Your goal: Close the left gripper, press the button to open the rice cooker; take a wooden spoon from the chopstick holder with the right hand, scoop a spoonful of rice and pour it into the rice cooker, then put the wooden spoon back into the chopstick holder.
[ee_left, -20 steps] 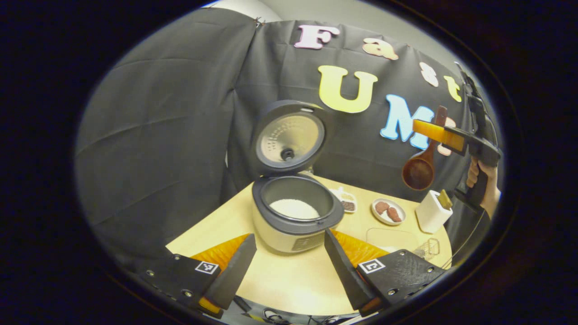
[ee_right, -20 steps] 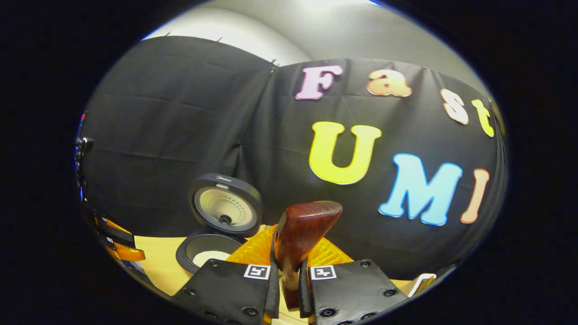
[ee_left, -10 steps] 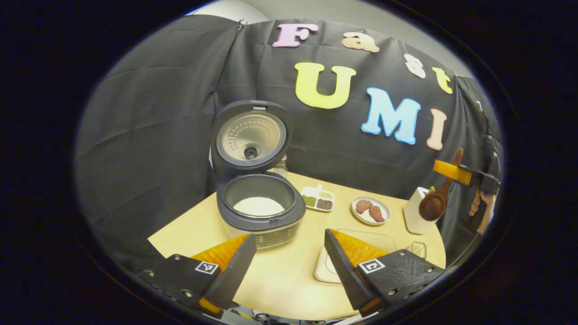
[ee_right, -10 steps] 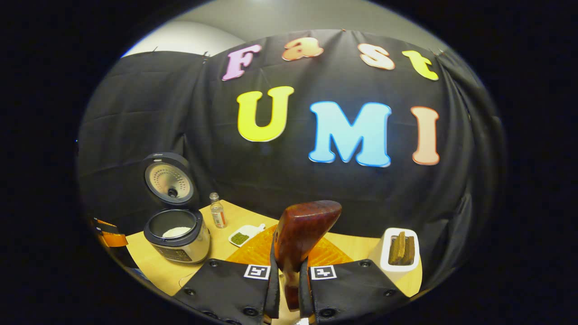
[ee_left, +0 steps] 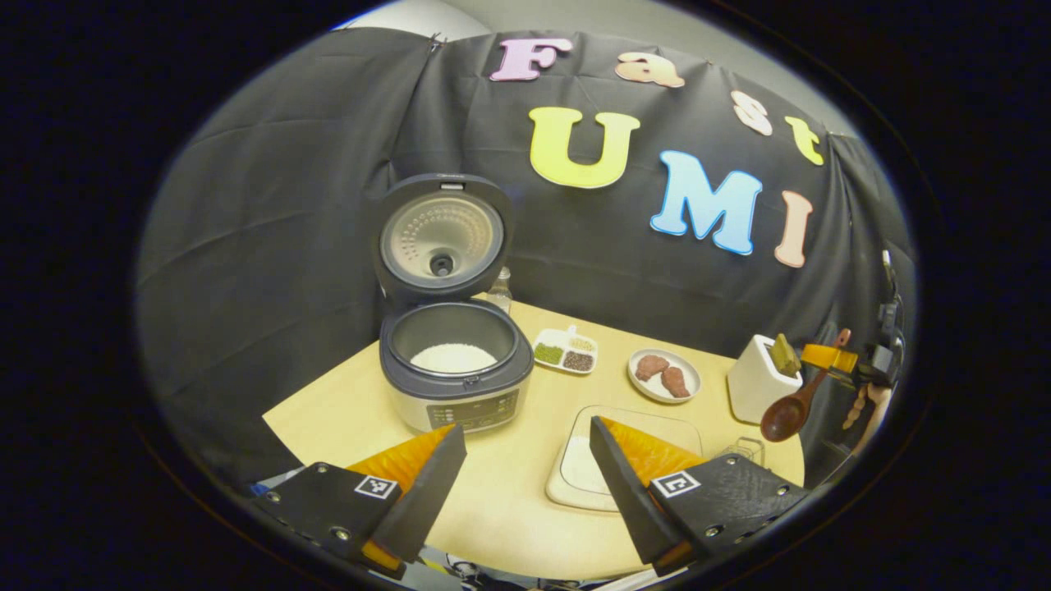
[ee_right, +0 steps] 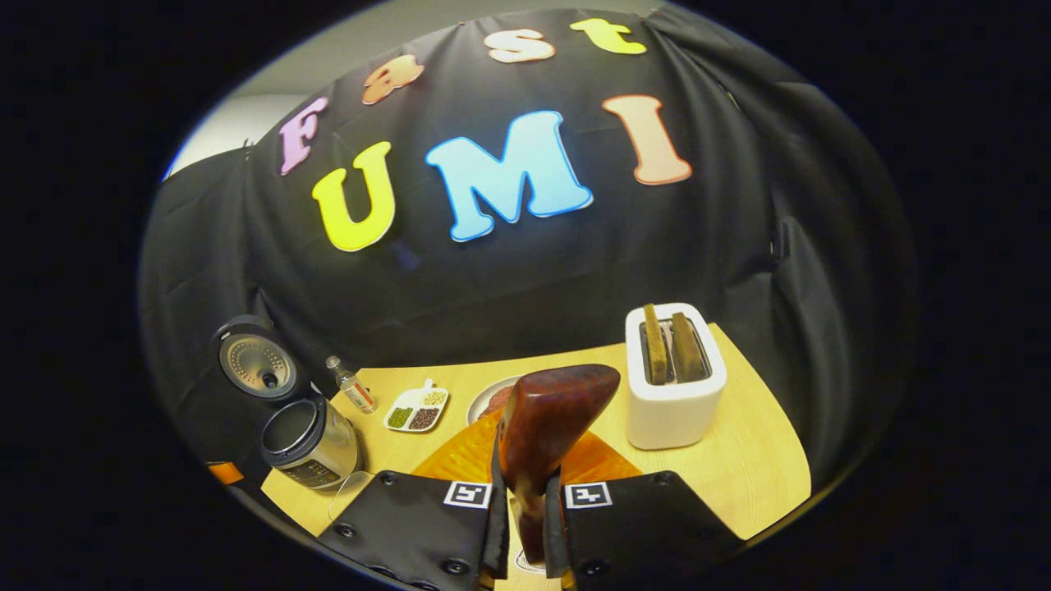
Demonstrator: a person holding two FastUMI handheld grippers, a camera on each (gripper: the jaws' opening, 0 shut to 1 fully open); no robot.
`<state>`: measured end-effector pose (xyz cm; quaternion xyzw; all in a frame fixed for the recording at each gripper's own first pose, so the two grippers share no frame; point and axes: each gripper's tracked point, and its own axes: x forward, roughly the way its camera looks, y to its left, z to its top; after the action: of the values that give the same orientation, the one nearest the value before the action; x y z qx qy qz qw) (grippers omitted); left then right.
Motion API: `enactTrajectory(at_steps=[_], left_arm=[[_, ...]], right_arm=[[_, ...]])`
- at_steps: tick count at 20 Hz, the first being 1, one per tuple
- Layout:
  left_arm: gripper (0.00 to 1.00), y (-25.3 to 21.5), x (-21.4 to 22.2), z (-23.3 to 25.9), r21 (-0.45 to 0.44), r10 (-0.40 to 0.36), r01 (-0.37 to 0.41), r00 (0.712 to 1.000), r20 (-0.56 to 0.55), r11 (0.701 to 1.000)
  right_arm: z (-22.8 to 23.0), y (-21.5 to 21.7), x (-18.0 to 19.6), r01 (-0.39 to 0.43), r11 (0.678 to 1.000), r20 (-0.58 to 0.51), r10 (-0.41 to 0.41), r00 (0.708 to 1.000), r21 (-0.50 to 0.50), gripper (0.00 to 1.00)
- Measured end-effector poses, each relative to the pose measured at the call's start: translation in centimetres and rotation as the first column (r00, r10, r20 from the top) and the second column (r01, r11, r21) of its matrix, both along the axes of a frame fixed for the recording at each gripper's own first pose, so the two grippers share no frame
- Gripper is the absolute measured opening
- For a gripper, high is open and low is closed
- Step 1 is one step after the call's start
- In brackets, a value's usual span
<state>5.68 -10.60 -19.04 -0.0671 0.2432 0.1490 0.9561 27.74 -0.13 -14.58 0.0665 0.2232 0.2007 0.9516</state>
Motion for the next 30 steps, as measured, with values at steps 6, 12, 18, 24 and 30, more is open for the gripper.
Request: enactTrajectory(at_steps=[6, 12, 18, 24, 30], left_arm=[[0.96, 0.6, -0.7, 0.0, -0.058, 0.028, -0.028, 1.000, -0.003, 0.998], [0.96, 2.6, -2.4, 0.4, -0.051, 0.069, -0.069, 0.998, 0.006, 0.996], [0.96, 3.5, -4.5, -1.9, -0.086, 0.099, -0.101, 0.995, -0.034, 0.991], [0.96, 7.2, -2.2, 0.6, -0.027, 0.085, -0.085, 0.996, 0.012, 0.996], [0.96, 14.3, 2.9, 8.3, 0.026, 0.085, -0.089, 0.985, 0.147, 0.996]], right_arm=[[-4.7, -2.3, -0.7, 0.130, 0.990, -0.122, -0.122, 0.985, 0.060, 0.19], [-9.2, -3.0, -0.9, 0.229, 0.970, -0.242, -0.204, 0.948, 0.081, 0.22], [-9.1, -2.3, -1.5, 0.227, 0.969, -0.236, -0.199, 0.951, 0.099, 0.60], [-7.4, -4.7, -3.9, 0.252, 0.968, -0.128, -0.249, 0.960, 0.006, 0.98], [-4.4, -6.2, -6.8, 0.284, 0.955, 0.009, -0.285, 0.959, -0.082, 0.98]])
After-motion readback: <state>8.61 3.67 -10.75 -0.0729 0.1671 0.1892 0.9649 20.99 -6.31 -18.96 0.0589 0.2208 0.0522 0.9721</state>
